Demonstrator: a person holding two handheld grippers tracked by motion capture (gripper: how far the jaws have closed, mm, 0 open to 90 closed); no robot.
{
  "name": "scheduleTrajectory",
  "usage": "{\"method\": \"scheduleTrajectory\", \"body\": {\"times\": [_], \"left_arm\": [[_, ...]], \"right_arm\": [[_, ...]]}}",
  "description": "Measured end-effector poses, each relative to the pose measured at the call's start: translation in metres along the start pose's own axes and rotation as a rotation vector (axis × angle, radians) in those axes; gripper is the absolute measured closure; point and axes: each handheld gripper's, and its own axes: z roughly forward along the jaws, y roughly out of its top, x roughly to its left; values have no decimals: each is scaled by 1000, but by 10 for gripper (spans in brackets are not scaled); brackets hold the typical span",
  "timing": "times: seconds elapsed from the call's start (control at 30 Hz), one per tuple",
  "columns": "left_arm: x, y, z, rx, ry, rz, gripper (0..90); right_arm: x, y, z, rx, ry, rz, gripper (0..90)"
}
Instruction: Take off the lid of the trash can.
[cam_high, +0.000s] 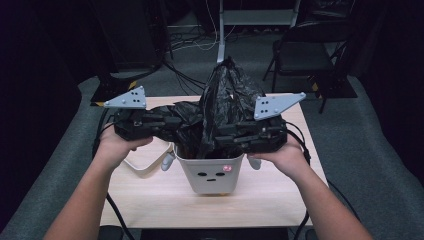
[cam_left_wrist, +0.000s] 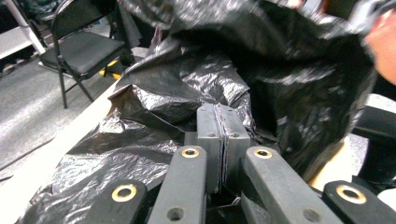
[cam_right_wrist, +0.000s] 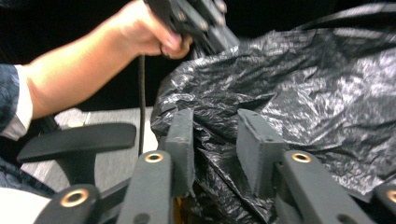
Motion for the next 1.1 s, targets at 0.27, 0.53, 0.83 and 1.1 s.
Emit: {"method": "scheduleTrajectory", "body": {"times": [0.27, 0.53, 0.83, 1.1], "left_arm": [[-3, -4, -3, -13, -18, -2, 890], [-3, -18, -13, -16, -11, -19, 889], [-2, -23, -13, -29, -25, -43, 890], [-8, -16, -6, -21, -52, -20, 890]], "right_arm": [[-23, -14, 9, 138, -13, 95, 776], [-35, -29, -11, 142, -93, 116, 886], [-37, -27, -34, 15, -94, 146, 690], [-33, 1, -33, -32, -23, 135, 584]]}}
